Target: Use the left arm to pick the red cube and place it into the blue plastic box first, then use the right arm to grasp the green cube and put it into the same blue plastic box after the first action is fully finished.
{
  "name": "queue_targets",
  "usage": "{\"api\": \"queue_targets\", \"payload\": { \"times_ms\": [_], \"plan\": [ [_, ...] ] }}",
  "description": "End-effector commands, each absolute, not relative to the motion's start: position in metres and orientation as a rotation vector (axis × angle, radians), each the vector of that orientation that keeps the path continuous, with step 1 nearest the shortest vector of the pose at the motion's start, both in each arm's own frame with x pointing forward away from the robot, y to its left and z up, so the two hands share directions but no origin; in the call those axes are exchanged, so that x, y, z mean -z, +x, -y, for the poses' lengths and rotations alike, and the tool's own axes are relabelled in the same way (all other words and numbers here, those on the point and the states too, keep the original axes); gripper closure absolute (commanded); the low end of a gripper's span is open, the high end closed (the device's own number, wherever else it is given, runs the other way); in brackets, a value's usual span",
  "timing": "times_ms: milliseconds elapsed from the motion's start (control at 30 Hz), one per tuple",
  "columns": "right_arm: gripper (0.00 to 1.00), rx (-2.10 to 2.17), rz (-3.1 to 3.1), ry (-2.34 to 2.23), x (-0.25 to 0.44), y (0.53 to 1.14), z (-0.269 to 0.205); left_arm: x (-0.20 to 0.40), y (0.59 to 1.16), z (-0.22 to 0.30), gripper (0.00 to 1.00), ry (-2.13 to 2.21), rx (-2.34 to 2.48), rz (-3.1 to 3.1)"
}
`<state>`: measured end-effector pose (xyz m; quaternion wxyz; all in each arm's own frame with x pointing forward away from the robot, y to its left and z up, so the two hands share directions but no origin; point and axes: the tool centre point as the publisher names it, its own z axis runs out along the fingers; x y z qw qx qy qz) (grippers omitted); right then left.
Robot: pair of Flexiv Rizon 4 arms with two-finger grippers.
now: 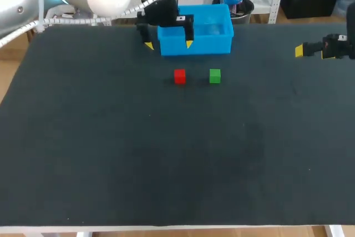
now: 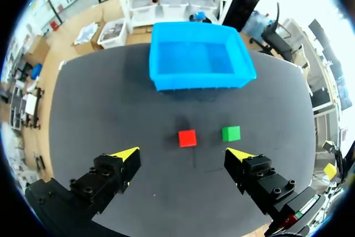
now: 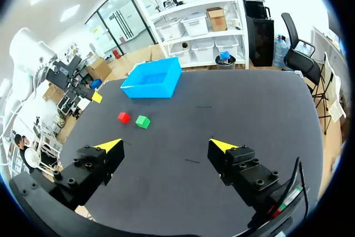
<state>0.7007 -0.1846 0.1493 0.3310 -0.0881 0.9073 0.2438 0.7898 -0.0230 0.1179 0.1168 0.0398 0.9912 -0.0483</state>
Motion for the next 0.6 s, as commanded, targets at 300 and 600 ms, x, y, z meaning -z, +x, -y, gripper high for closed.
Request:
{"api": "queue_targets", "payload": {
  "times_ms": [300, 600],
  "plan": [
    [0.00, -0.639, -2.372, -0.232, -0.149, 0.701, 0.185, -0.101, 0.795, 0.018, 0.00, 0.096, 0.113, -2.916],
    [0.00, -0.639, -2.372, -0.232, -0.149, 0.701, 0.185, -0.072, 0.796, 0.016, 0.00, 0.068, 0.155, -2.929]
  ]
}}
